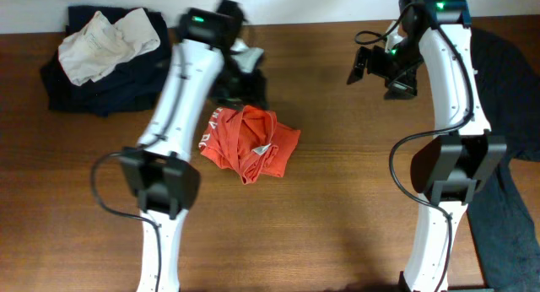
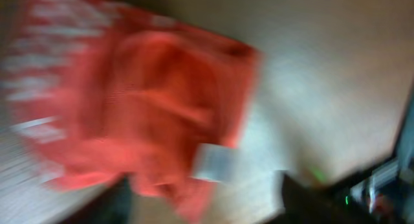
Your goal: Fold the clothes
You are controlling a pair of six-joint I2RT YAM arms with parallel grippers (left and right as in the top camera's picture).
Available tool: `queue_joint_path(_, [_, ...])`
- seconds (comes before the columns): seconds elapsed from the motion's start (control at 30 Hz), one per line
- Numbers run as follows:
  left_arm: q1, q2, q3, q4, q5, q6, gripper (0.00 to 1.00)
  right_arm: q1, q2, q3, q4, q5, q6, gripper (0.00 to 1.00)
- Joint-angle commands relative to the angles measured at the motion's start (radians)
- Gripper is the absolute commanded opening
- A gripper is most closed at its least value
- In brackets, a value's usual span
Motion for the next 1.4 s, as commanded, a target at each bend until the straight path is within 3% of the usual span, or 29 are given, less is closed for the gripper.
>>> queue_joint_path(0.0, [0.188,-0.027,0.008,-0.004,-0.092,-0.086,0.97,0.113,-0.010,0.011,0.022,-0.086,-0.076,0.99])
queue_joint_path(0.17, [0.303,-0.027,0.007,-0.003,-0.094,-0.085,0.99,0.351,-0.010,-0.015,0.104,0.080,-0.072,0.89])
queue_joint_path(0.27, [0.312,-0.027,0.005,-0.003,-0.201,-0.086,0.99,0.459,-0.010,-0.129,0.177,0.182,0.019,0.86])
queue_joint_path(0.47, [0.312,-0.027,0.004,-0.003,-0.217,-0.086,0.99,0.501,-0.010,-0.328,0.353,0.157,0.079,0.75])
queue_joint_path(0.6, [0.312,-0.027,0.003,-0.003,-0.221,-0.086,0.99,0.502,-0.010,-0.347,0.457,0.148,0.078,0.49])
queue_joint_path(0.73, [0.312,-0.027,0.003,-0.003,-0.248,-0.086,0.99,0.502,-0.010,-0.347,0.481,0.149,0.079,0.15])
queue_joint_path(0.77, [0.312,-0.027,0.003,-0.003,-0.248,-0.086,0.99,0.502,-0.010,-0.347,0.481,0.149,0.079,0.11])
queue_joint_path(0.87, [0.312,-0.027,0.003,-0.003,-0.248,-0.085,0.99,0.502,-0.010,-0.349,0.478,0.149,0.079,0.12])
queue_joint_path(0.9, [0.312,-0.027,0.003,-0.003,-0.260,-0.085,0.99,0.502,-0.010,-0.356,0.478,0.153,0.079,0.04])
queue_joint_path(1.0, [0.312,-0.027,0.003,-0.003,-0.267,-0.085,0.99,0.494,-0.013,-0.345,0.446,0.208,0.079,0.04])
queue_joint_path(1.13, [0.312,-0.027,0.003,-0.002,-0.266,-0.085,0.99,0.447,-0.014,-0.115,0.145,0.284,0.078,0.04])
queue_joint_path(1.2, [0.312,-0.026,0.003,0.003,-0.266,-0.085,0.99,0.435,-0.014,-0.087,0.051,0.301,0.074,0.04])
queue_joint_path(1.27, [0.312,-0.027,0.003,0.004,-0.266,-0.086,0.99,0.428,-0.010,-0.156,0.033,0.399,0.074,0.04])
queue_joint_path(1.37, [0.312,-0.026,0.003,0.000,-0.266,-0.085,0.99,0.428,-0.010,-0.343,0.145,0.457,0.074,0.04])
